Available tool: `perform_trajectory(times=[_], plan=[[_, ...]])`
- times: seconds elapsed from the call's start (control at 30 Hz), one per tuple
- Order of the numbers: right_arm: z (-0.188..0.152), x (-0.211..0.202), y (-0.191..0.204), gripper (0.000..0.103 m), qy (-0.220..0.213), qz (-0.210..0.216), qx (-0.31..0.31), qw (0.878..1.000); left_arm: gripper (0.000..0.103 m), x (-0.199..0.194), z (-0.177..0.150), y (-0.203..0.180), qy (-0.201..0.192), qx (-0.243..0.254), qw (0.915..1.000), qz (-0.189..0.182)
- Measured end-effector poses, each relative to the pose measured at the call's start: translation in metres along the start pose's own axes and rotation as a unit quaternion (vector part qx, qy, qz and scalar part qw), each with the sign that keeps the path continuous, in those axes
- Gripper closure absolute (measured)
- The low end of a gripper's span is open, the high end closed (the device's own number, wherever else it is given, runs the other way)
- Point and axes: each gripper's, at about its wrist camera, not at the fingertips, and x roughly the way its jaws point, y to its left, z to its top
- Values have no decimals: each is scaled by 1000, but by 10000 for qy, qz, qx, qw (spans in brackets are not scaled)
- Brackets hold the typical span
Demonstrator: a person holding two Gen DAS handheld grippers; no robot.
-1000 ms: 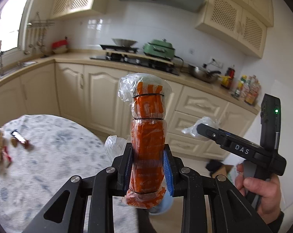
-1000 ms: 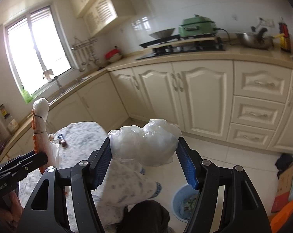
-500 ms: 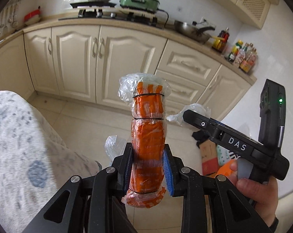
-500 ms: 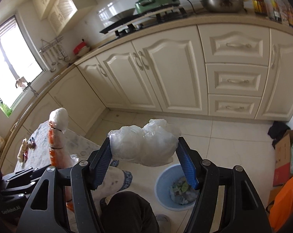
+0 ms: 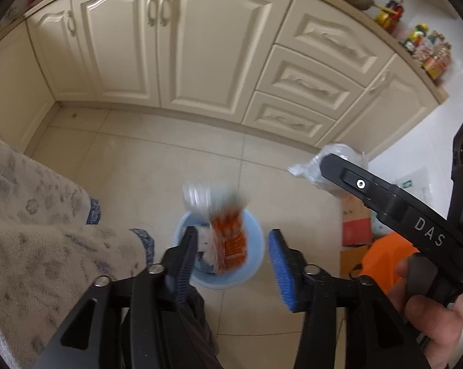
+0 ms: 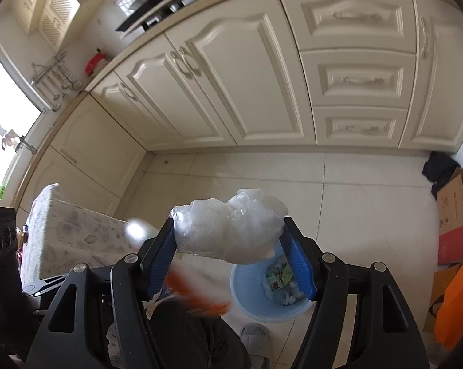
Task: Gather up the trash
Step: 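Carry both bags to the blue bin and open both grippers over it, then move both open tools back over the table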
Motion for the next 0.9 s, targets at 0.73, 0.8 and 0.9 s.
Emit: perform_trajectory(times=[0.73, 0.8, 0.9], plan=[[-24, -30, 41, 0, -77, -76, -64, 9999, 1, -101, -42, -19, -1679, 206, 9834, 653], [-24, -40, 59, 0, -186, -2, -195, 9996, 1, -117, -52, -12, -1820, 99, 9809, 673], [-25, -55, 87, 0, -326, 131, -414, 9985, 1, -143, -79, 8, -2034, -87, 9766, 687]])
